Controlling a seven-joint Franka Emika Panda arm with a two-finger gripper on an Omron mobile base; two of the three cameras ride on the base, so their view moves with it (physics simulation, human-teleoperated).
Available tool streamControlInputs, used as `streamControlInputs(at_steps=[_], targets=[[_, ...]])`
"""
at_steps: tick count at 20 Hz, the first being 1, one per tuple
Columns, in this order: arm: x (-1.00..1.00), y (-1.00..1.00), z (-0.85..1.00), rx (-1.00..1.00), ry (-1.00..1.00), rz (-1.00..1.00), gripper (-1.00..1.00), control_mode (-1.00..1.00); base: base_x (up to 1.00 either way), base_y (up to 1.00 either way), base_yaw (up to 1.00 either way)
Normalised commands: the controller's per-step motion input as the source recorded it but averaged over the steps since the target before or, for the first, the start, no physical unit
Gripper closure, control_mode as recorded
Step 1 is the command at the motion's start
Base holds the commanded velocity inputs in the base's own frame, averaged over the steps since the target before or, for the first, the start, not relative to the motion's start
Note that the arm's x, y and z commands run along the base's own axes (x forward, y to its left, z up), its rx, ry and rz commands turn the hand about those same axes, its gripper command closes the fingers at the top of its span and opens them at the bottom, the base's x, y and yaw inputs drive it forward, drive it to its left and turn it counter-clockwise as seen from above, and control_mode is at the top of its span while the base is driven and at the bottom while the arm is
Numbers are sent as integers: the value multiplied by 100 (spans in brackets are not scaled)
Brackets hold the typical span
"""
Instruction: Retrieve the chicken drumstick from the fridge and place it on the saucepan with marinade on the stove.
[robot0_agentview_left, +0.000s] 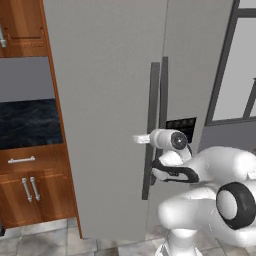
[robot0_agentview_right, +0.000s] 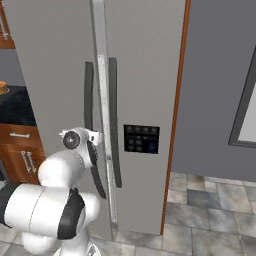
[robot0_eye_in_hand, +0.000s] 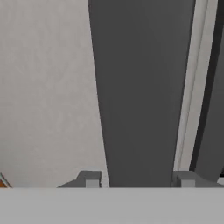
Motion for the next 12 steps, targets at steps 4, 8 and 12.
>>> streamControlInputs(at_steps=[4,8,12], targets=[[-99,100,33,0,38,16,100,-100,0,0,0],[-100,100,31,0,41,4,100,-100,0,0,0],[-100,100,-12,-2,24,0,100,-100,0,0,0]])
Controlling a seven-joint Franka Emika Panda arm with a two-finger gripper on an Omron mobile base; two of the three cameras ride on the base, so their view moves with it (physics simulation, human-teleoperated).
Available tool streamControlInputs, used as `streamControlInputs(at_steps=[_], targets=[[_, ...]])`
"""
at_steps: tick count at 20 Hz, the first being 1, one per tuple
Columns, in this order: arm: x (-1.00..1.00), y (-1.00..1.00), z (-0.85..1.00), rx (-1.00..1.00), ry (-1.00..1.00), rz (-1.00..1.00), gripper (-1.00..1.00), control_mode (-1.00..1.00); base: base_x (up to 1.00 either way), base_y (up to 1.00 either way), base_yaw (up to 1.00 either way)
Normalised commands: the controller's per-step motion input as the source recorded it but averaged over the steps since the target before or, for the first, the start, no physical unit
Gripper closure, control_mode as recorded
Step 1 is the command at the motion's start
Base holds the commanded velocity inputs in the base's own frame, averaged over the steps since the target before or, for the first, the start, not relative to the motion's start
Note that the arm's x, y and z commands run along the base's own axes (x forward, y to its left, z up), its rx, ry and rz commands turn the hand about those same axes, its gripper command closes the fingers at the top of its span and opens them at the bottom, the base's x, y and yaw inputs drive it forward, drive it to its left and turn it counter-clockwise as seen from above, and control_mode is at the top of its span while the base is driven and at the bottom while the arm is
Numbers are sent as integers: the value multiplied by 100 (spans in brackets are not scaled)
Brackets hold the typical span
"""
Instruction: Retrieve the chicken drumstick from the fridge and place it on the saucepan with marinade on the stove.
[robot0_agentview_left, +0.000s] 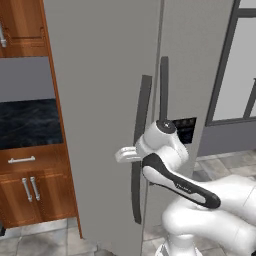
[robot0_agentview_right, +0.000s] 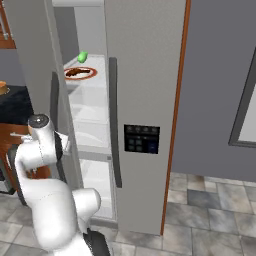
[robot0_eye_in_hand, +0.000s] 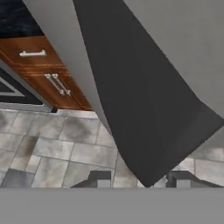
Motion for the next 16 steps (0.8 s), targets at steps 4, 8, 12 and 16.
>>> streamControlInputs(at_steps=[4,8,12,16], targets=[[-96,92,-23,-4,6,-5,100,-100,0,0,0],[-1,13,0,-3,0,-3,-100,-100,0,0,0],[-61,-12,3,4,0,0,-100,-100,0,0,0],[-100,-74,41,22,1,0,-100,-100,0,0,0]])
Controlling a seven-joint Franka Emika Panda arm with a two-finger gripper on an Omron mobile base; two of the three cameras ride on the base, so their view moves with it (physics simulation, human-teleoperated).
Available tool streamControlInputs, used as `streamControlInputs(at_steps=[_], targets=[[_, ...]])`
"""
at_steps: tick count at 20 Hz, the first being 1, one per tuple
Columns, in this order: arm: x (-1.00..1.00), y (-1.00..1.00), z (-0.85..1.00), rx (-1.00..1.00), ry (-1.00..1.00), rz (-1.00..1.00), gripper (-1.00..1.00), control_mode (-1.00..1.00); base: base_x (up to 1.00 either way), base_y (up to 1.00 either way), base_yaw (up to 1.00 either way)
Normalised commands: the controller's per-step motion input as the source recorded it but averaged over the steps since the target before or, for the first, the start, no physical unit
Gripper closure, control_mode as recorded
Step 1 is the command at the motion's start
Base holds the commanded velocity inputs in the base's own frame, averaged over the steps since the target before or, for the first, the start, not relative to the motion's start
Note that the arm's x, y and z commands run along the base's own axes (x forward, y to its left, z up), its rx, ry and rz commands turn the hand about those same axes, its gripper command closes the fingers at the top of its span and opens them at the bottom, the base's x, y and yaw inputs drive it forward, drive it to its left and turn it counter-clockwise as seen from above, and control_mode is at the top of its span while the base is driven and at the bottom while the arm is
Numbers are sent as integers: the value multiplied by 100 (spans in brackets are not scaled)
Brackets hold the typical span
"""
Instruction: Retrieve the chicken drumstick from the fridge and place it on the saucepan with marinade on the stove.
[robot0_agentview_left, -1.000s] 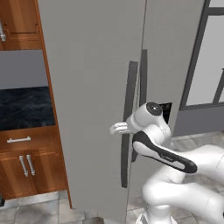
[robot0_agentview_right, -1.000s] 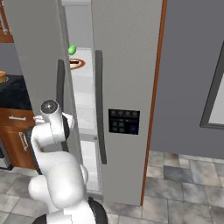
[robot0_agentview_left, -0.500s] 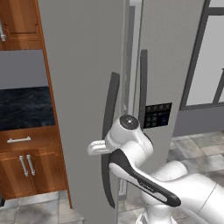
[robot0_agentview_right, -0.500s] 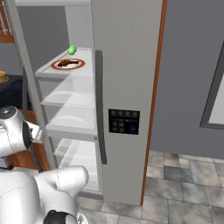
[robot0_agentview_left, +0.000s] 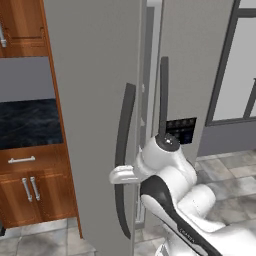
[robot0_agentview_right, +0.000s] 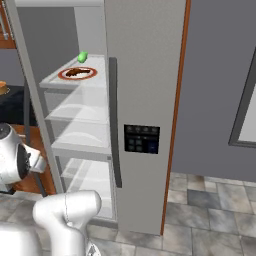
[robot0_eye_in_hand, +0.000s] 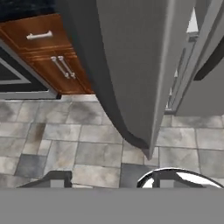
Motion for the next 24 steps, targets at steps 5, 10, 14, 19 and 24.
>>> streamControlInputs(at_steps=[5,10,14,19,24], targets=[[-90,-83,97,21,11,0,-100,-100,0,0,0],[-48,-97,91,17,5,0,-100,-100,0,0,0],[11,-98,27,17,0,11,-100,-100,0,0,0],[40,-54,-3,9,0,21,-100,-100,0,0,0],[94,-7,-8,1,0,5,-100,-100,0,0,0]])
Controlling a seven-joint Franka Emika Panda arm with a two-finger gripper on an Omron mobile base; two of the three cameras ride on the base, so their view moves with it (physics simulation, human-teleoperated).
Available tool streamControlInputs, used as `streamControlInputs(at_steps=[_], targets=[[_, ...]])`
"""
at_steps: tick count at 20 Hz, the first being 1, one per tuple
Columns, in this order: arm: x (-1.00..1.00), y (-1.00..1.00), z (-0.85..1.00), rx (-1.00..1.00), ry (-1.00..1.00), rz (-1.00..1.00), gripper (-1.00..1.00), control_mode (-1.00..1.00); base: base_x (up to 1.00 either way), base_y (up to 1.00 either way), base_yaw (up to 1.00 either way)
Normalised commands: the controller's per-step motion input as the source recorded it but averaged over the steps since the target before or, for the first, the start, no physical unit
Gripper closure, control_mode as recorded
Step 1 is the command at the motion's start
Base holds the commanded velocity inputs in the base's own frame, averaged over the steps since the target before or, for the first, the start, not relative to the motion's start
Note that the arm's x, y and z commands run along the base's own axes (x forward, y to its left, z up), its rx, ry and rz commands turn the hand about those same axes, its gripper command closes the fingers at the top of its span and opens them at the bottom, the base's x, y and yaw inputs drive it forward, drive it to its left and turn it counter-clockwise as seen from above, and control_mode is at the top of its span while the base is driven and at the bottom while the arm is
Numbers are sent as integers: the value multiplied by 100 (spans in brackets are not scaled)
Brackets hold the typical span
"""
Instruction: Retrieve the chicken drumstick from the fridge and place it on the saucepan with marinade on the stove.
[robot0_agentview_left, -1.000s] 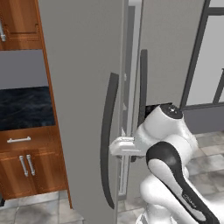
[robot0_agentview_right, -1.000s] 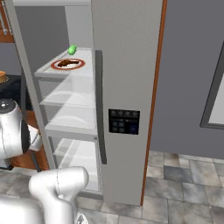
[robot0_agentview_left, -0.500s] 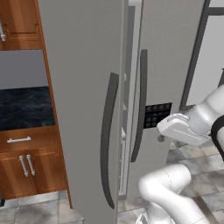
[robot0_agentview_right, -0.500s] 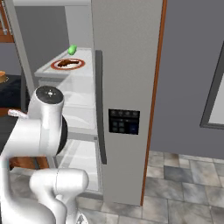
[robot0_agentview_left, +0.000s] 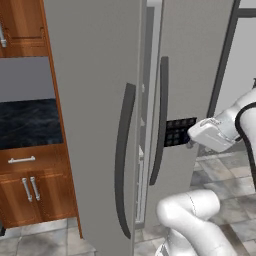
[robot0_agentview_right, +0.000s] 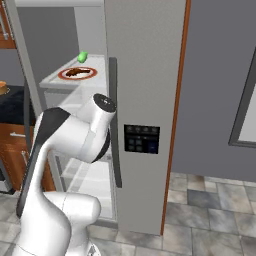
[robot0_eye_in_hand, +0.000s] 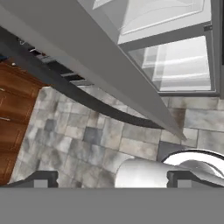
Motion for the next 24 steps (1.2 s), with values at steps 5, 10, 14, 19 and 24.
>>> streamControlInputs(at_steps=[5,10,14,19,24], targets=[[100,7,-11,0,0,0,-100,-100,0,0,0],[99,30,-3,0,0,0,-100,-100,0,0,0],[78,54,0,0,0,0,-100,-100,0,0,0],[49,72,0,-3,0,0,-100,-100,0,0,0],[6,75,0,-5,-1,1,-100,-100,0,0,0]])
